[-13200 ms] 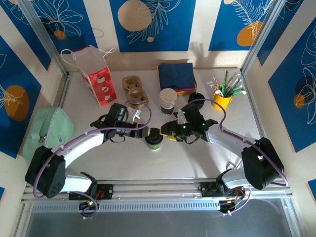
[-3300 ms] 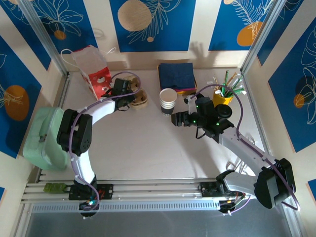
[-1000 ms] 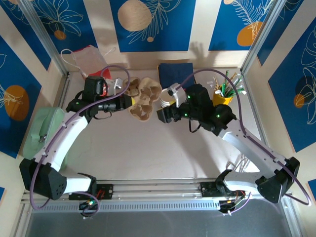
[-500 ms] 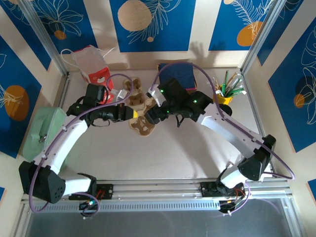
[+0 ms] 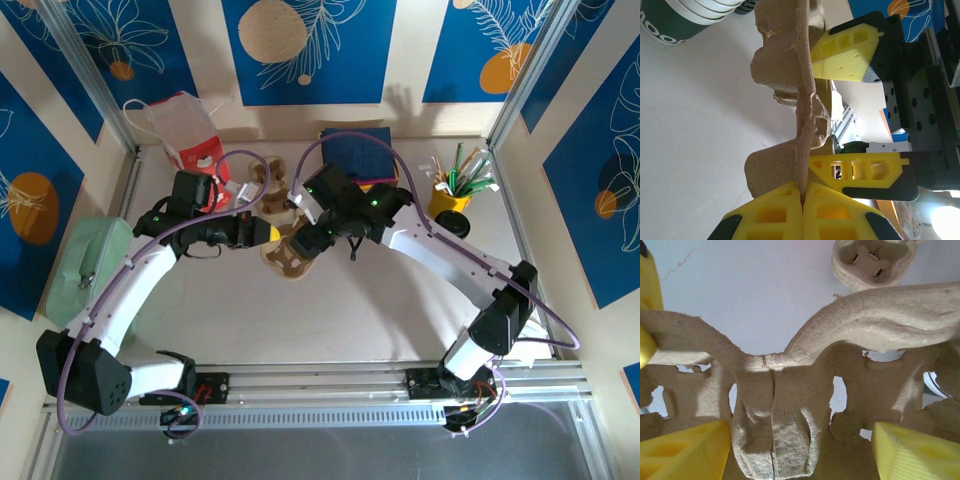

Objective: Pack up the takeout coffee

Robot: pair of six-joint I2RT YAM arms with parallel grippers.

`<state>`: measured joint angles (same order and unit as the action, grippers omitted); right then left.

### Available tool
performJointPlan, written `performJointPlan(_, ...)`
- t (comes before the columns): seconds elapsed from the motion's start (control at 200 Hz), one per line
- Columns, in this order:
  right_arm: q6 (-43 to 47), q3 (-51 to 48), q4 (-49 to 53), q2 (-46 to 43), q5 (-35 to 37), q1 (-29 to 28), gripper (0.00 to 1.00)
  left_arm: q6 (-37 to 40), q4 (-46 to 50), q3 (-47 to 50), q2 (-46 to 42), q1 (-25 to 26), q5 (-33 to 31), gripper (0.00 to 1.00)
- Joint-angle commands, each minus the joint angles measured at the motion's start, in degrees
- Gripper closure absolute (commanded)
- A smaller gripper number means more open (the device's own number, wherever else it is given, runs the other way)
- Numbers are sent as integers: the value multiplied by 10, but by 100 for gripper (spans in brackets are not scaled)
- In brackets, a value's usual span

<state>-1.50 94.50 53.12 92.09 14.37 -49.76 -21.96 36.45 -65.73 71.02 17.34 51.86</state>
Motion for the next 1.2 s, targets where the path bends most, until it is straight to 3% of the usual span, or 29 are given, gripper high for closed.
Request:
performJointPlan(0.0,3,18,7,7,-15,-5,26,13,-12,1,-6,-6,19,99)
performJointPlan(0.395,-5,21,-1,18,-10,-9,32,3,-21,2,-1,-6,16,99)
performJointPlan(0.835,-14,29,-9,18,-6,-10,30,-2,-29,9,3,-6,9,100)
performJointPlan(1.196,-14,24,-8,28,-7,-9,38,-8,-32,10,0,-6,11,99)
